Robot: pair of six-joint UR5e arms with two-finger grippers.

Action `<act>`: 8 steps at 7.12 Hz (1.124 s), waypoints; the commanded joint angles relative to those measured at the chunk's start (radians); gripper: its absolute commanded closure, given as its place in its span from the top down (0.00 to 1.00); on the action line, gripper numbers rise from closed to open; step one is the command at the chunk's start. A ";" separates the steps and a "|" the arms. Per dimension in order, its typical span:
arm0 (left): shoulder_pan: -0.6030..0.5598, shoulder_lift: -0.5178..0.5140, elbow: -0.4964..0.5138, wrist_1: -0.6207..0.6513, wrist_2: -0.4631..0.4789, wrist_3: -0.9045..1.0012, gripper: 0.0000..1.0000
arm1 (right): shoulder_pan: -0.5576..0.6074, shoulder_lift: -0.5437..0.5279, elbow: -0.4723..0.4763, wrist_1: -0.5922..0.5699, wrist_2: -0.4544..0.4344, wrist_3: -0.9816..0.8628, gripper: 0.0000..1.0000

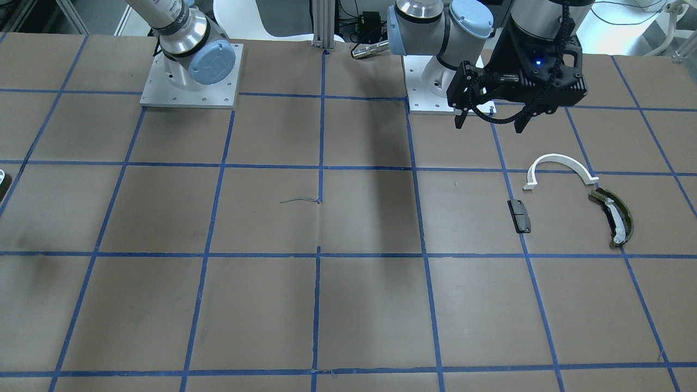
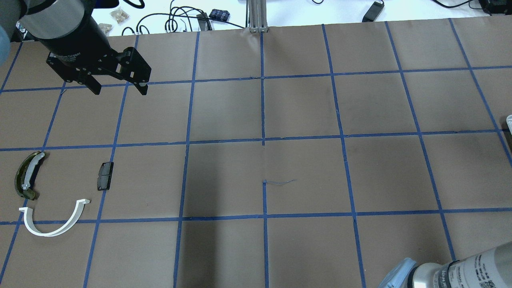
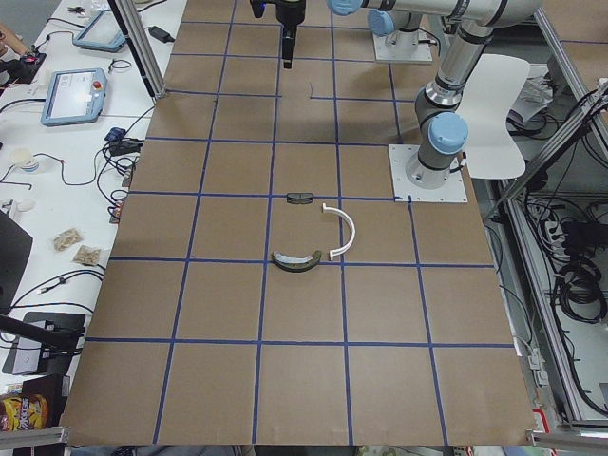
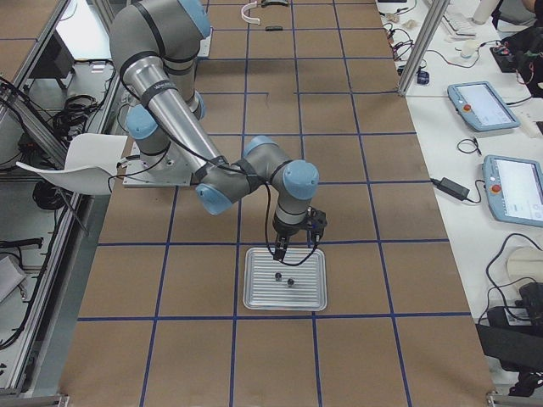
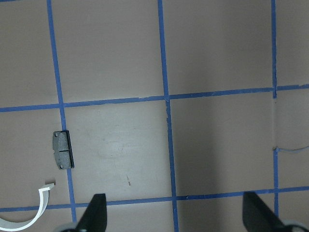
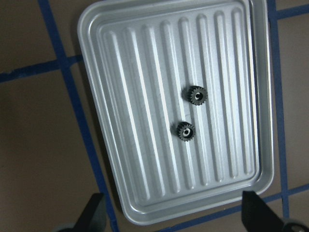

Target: Place bearing gear from tray to pile

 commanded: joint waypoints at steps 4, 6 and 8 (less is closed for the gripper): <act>0.000 -0.006 0.015 0.001 0.007 0.008 1.00 | -0.061 0.150 -0.016 -0.079 0.038 0.000 0.94; 0.000 -0.006 0.015 0.001 0.008 0.008 1.00 | -0.061 0.200 -0.016 -0.151 0.065 0.000 0.85; 0.000 -0.008 0.015 0.001 0.008 0.006 1.00 | -0.061 0.201 -0.014 -0.151 0.070 0.009 0.73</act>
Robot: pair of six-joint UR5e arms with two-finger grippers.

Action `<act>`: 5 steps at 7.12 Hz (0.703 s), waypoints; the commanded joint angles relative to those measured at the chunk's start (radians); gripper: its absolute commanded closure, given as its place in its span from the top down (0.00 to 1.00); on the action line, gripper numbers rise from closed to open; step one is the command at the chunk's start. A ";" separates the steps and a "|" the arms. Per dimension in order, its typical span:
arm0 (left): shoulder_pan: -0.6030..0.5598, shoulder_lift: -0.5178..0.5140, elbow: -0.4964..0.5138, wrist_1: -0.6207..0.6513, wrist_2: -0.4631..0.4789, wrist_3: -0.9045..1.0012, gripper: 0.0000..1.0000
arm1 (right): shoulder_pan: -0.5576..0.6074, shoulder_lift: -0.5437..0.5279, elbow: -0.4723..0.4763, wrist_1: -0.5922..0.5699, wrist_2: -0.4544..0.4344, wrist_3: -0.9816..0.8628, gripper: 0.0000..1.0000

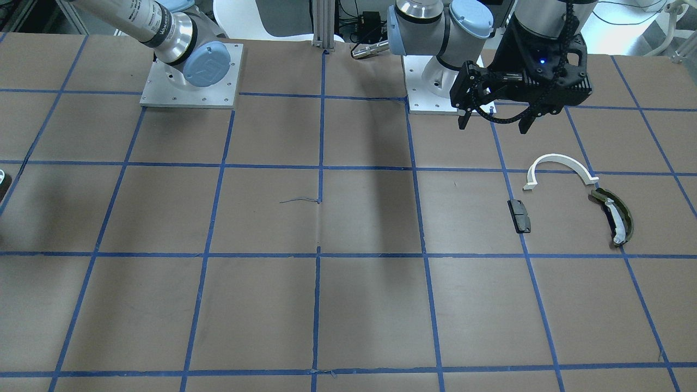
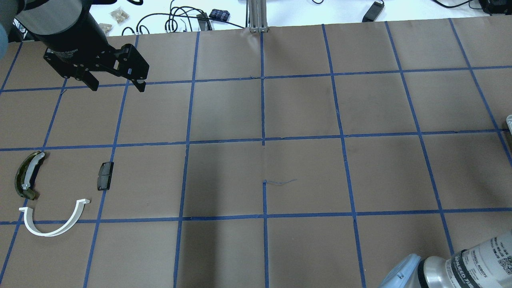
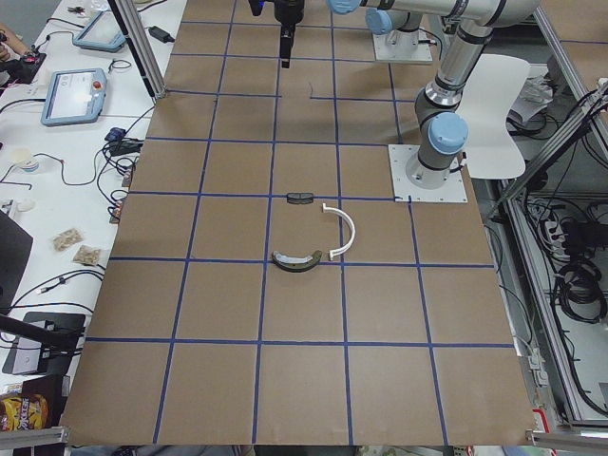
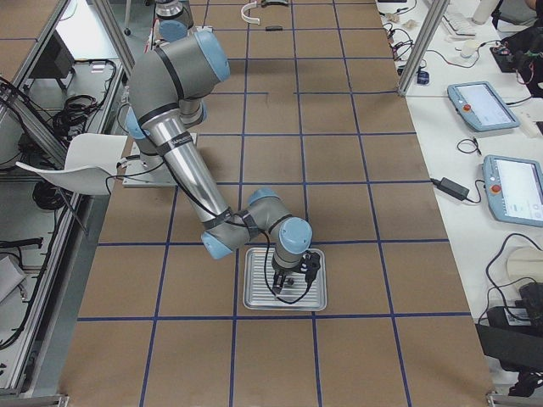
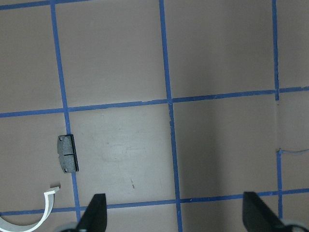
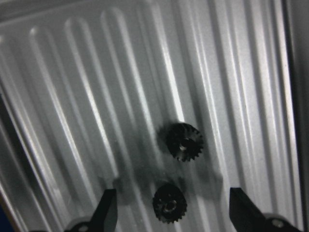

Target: Place bearing gear from tray to pile

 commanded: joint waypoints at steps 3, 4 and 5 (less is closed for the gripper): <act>0.001 -0.001 0.002 0.001 -0.001 0.000 1.00 | 0.000 -0.005 0.003 0.007 0.004 0.025 0.50; 0.001 -0.001 0.002 0.001 -0.001 -0.001 1.00 | 0.000 -0.006 0.003 0.010 0.004 0.025 0.49; 0.001 -0.001 0.002 0.001 -0.001 0.000 1.00 | 0.000 -0.006 0.003 0.012 0.004 0.025 0.48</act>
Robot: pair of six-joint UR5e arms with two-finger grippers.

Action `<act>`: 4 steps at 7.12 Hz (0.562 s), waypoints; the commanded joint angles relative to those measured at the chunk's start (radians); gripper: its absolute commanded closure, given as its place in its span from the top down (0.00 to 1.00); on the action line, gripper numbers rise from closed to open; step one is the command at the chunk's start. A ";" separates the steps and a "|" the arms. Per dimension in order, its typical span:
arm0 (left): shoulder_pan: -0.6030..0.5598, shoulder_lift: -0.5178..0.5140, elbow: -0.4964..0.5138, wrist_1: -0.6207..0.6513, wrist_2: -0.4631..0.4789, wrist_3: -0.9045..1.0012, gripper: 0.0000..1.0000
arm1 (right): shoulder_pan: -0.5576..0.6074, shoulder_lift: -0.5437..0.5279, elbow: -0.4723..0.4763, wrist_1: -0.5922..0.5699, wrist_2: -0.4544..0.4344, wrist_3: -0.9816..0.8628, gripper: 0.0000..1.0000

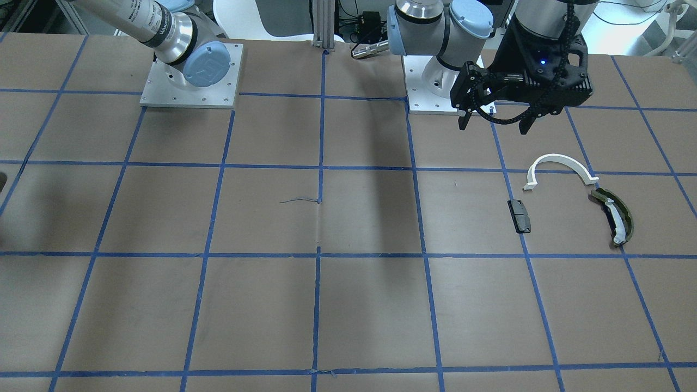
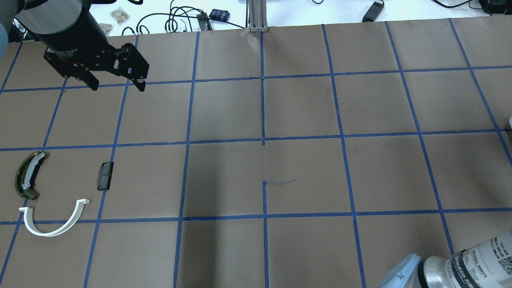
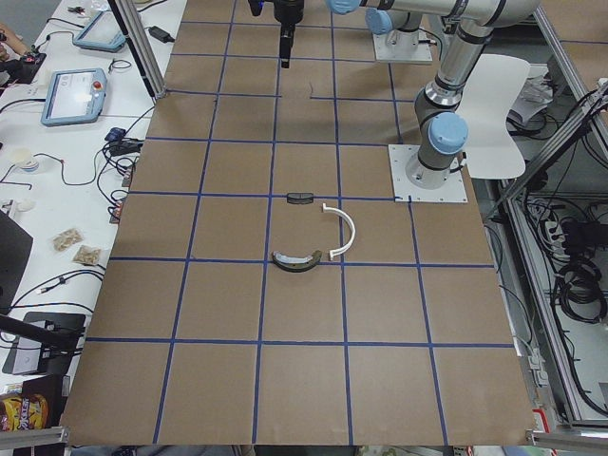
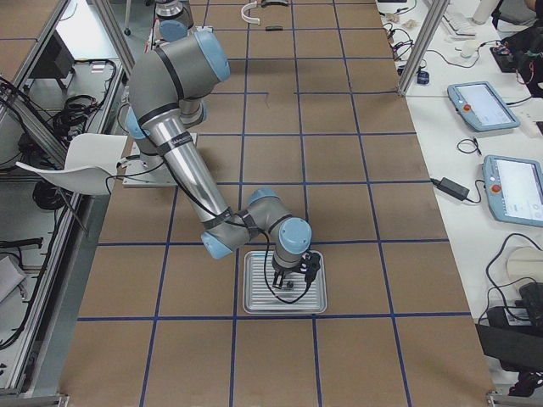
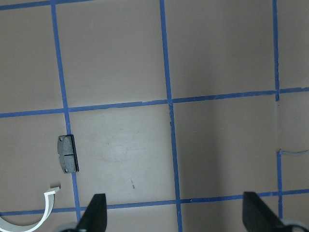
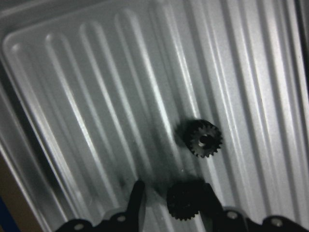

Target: Place bearing gear from tray to pile

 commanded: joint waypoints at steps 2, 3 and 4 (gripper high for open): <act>0.000 0.002 0.000 0.000 0.001 0.001 1.00 | 0.000 -0.002 0.000 0.008 0.000 0.000 0.04; 0.000 0.000 0.000 0.000 0.000 -0.001 1.00 | 0.000 -0.004 0.000 0.011 -0.002 0.000 0.00; 0.000 0.002 0.000 0.000 0.000 0.001 1.00 | 0.000 -0.022 0.002 0.012 0.000 0.002 0.00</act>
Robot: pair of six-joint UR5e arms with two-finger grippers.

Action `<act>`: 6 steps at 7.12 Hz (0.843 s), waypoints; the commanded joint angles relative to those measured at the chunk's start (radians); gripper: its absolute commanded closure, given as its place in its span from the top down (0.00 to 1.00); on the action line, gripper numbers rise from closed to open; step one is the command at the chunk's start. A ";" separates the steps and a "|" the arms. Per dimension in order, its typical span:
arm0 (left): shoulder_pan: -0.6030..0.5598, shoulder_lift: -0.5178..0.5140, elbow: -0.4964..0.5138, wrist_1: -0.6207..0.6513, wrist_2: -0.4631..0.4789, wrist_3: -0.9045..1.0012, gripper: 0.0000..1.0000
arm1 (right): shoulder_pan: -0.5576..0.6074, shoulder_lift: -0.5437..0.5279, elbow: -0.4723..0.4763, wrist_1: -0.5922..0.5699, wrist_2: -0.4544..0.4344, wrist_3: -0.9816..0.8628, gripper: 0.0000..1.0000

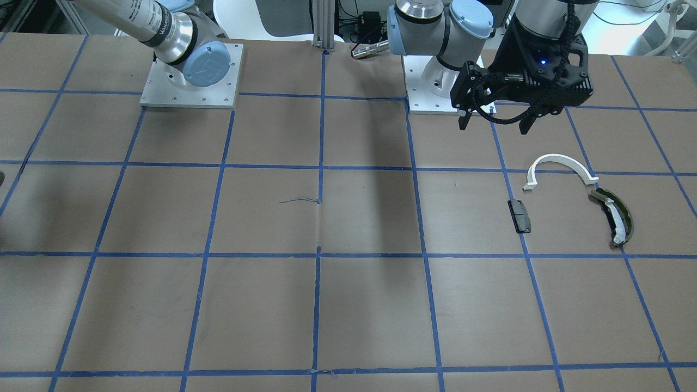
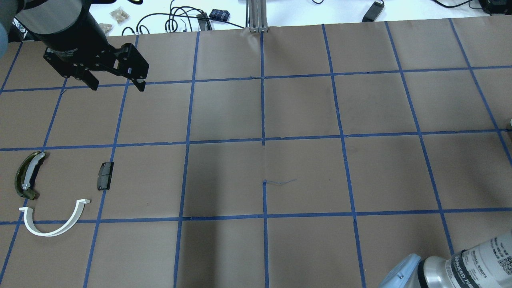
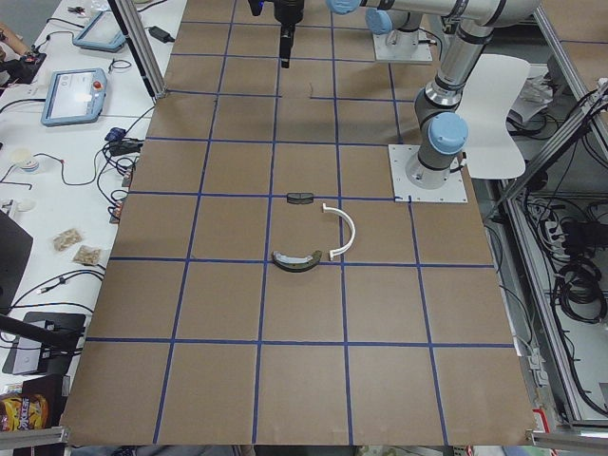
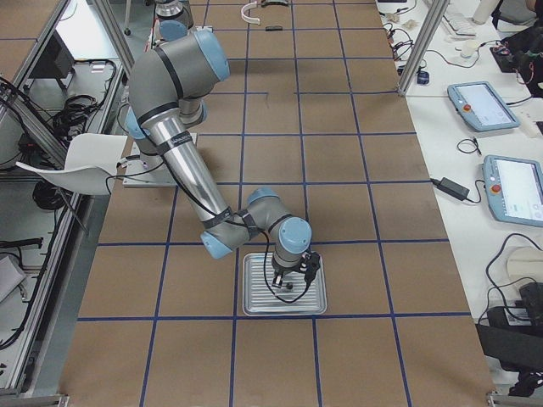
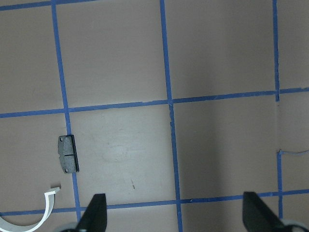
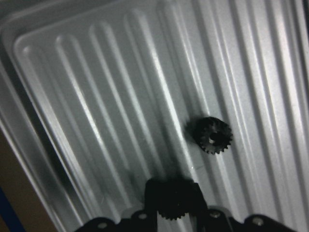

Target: Place bearing gear from tray to pile

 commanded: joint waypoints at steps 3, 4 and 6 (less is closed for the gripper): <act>0.000 0.001 0.002 0.000 0.000 -0.001 1.00 | 0.064 -0.142 0.001 0.131 0.037 0.061 0.00; 0.000 -0.001 0.002 0.000 0.000 -0.001 1.00 | 0.148 -0.177 0.002 0.156 0.037 0.104 0.00; 0.000 0.001 -0.001 0.000 0.003 -0.001 1.00 | 0.358 -0.248 0.012 0.254 0.138 0.226 0.00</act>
